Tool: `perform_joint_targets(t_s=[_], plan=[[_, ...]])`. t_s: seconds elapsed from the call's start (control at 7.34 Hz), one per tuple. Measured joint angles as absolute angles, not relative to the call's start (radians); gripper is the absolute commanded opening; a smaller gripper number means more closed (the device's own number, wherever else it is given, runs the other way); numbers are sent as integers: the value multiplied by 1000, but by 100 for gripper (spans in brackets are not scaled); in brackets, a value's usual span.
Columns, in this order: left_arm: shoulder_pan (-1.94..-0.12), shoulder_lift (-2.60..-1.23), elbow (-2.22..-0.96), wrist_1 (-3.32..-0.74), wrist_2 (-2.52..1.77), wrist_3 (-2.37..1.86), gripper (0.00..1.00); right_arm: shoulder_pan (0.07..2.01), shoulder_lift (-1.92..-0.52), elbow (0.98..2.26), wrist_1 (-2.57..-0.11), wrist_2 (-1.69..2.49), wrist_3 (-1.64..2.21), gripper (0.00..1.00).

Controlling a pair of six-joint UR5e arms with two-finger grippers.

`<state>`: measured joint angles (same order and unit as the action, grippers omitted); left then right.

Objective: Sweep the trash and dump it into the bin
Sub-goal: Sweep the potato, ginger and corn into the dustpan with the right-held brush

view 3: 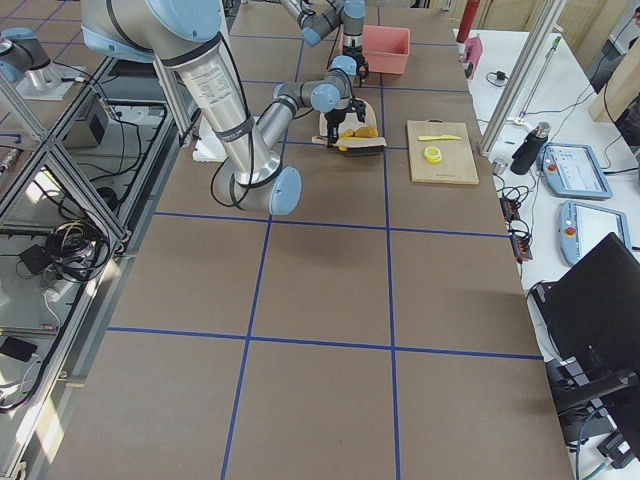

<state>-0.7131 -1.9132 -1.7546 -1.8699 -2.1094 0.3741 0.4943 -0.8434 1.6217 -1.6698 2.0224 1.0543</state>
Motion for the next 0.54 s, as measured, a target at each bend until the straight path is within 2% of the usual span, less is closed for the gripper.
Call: perform_joint_targets(t_s=[0.14, 0.41, 0.54], plan=[[-714, -1912, -1753, -1870, -2109, 373, 93, 483, -844, 1621, -1632, 2021, 1080, 0], [-715, -1907, -1751, -1870, -2110, 368, 77, 472, -844, 1620, -1546, 2020, 1146, 0], [-717, -1904, -1752, -1870, -2117, 343, 72, 467, -843, 1620, -1504, 2020, 1180, 0]])
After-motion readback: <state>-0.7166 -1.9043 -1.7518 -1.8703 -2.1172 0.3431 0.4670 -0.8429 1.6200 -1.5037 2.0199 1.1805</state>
